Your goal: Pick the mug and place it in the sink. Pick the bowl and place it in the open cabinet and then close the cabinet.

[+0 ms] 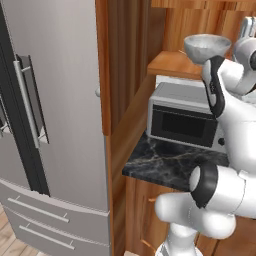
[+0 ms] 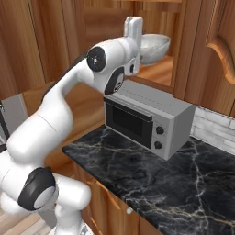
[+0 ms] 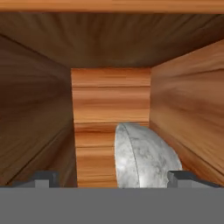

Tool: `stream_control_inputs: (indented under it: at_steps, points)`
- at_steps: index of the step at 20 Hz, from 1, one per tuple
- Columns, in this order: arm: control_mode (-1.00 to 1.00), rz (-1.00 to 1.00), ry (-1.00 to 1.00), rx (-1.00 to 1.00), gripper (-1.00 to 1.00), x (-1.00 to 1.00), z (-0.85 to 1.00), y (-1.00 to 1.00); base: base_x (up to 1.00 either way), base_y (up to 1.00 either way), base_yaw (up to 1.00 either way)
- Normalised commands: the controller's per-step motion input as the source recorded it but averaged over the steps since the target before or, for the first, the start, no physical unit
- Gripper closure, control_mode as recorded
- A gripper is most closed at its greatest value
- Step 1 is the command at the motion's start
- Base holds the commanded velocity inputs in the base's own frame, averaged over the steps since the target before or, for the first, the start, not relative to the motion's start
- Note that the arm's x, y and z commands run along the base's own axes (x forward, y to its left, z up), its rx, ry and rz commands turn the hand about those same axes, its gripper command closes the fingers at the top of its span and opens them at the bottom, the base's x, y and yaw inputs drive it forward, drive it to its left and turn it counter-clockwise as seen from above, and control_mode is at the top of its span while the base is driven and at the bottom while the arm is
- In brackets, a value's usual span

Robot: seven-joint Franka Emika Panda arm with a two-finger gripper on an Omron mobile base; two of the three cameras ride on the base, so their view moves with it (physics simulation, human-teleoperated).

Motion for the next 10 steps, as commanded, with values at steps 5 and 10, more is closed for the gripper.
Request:
stream_control_inputs:
  at_steps: [5, 10]
  points:
    - [-1.00, 0.00, 0.00, 0.06, -1.00, -1.00, 0.41, 0.20, 0.00, 0.00, 0.00]
    - [-1.00, 0.00, 0.04, 0.00, -1.00, -1.00, 0.27, 0.67, 0.00, 0.00, 0.00]
